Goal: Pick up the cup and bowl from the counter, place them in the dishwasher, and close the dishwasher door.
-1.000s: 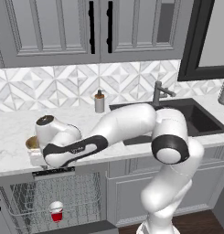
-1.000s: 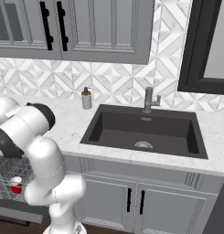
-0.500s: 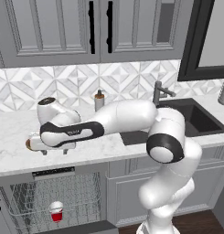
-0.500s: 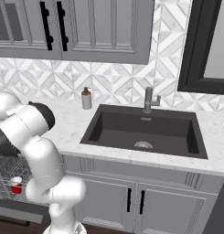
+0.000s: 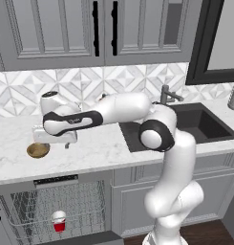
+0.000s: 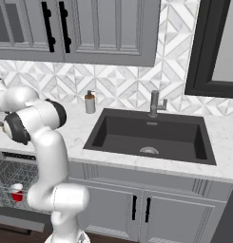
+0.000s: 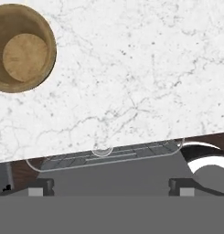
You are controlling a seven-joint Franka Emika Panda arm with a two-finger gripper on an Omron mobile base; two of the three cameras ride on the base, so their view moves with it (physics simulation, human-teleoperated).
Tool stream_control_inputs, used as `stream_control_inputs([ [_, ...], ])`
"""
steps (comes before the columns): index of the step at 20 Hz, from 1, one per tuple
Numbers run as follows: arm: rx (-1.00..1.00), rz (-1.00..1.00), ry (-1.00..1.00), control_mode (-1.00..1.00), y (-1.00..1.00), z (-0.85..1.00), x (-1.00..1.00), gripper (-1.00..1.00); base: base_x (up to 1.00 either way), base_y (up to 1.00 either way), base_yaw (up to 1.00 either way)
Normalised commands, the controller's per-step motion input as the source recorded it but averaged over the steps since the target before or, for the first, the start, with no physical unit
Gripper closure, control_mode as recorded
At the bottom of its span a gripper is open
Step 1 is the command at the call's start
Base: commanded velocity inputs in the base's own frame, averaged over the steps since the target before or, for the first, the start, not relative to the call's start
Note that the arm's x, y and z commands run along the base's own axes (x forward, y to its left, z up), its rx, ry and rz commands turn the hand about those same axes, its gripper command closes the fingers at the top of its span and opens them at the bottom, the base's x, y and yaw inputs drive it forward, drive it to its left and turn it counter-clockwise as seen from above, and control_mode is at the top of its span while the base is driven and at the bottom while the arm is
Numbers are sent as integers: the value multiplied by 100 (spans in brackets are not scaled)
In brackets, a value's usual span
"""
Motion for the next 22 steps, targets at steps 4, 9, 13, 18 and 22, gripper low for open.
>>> stream_control_inputs([
  [4, 2, 0, 0, -100, 29, -2, 58, -100, 0, 0, 0],
  [9, 0, 0, 2, -100, 30, -2, 51, -100, 0, 0, 0],
  [13, 0, 2, 0, -100, 7, -19, 37, -100, 0, 0, 0],
  [18, 2, 5, -1, -100, 4, -46, 10, -100, 0, 0, 0],
  [22, 11, 10, 0, -100, 9, -57, 15, -100, 0, 0, 0],
])
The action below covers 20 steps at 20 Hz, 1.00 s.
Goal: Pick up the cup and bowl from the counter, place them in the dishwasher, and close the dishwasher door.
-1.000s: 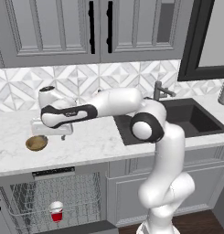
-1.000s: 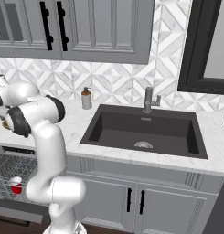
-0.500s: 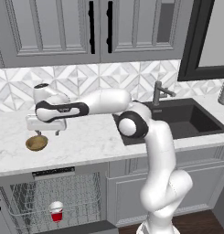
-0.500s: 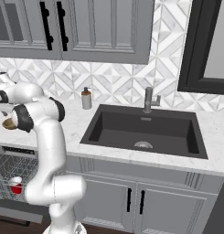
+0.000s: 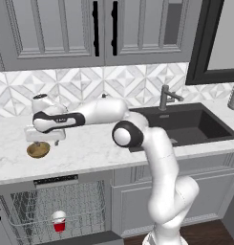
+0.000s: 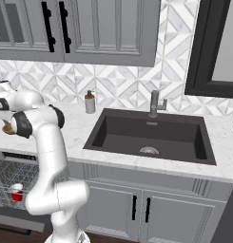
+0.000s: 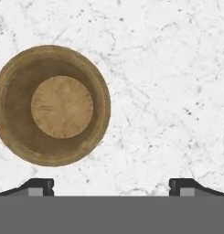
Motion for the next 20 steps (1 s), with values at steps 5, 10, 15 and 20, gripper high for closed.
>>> stream_control_inputs([
  [5, 17, 4, -1, -100, -14, -50, 44, -100, 0, 0, 0],
  [10, 10, 1, -2, -100, -6, -14, 34, -100, 0, 0, 0],
  [15, 0, 3, 0, -100, 23, -9, 20, -100, 0, 0, 0],
  [20, 0, 4, 0, -100, 29, -17, 17, -100, 0, 0, 0],
])
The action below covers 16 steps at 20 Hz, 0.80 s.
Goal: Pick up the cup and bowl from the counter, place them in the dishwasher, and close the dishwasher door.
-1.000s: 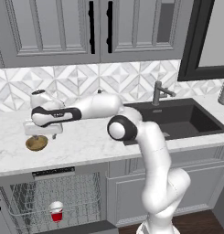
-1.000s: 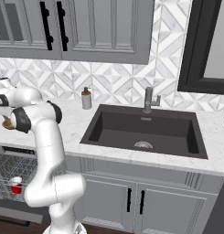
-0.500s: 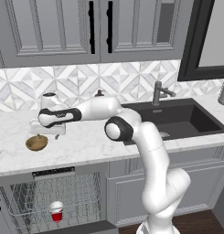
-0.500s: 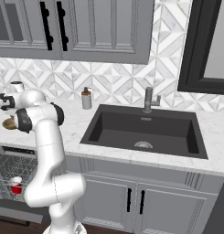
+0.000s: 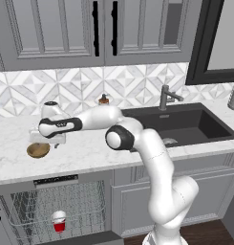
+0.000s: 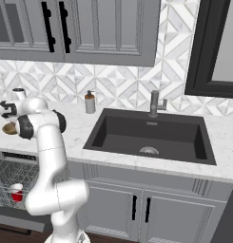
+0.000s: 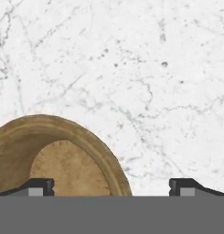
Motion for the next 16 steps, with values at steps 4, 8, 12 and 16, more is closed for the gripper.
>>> stream_control_inputs([
  [4, 0, 2, 0, -100, 11, -33, 1, -100, 0, 0, 0],
  [8, -1, 1, 1, -100, 0, -27, 0, -100, 0, 0, 0],
  [12, 0, 0, 1, -100, 0, -4, 0, 100, 0, 0, 0],
  [16, 0, 0, 0, -100, 3, -3, 0, 100, 0, 0, 0],
])
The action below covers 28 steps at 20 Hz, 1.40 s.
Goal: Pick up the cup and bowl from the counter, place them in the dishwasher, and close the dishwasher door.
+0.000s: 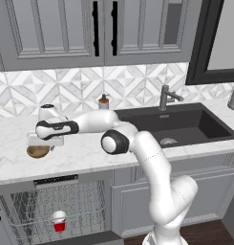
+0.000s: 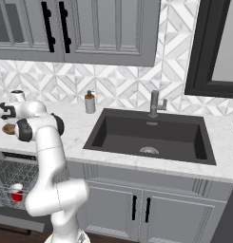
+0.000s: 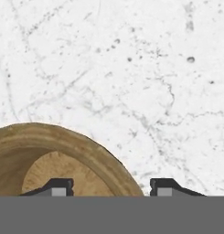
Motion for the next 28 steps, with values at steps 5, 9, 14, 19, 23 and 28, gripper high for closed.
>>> stream_control_inputs([
  [5, 0, 0, 0, -100, 0, 0, -3, 100, 0, 0, 0],
  [9, -4, 0, -10, -100, -2, 12, -43, 100, 0, 0, 0],
  [14, -8, -1, -28, -100, -12, 35, -100, 100, 0, 0, 0],
  [19, -11, 0, -25, -100, -3, 43, -100, 100, 0, 0, 0],
  [23, -10, 0, -24, -100, -23, 36, -100, 100, 0, 0, 0],
  [28, -3, 1, -11, -100, -28, 52, -97, 100, 0, 0, 0],
])
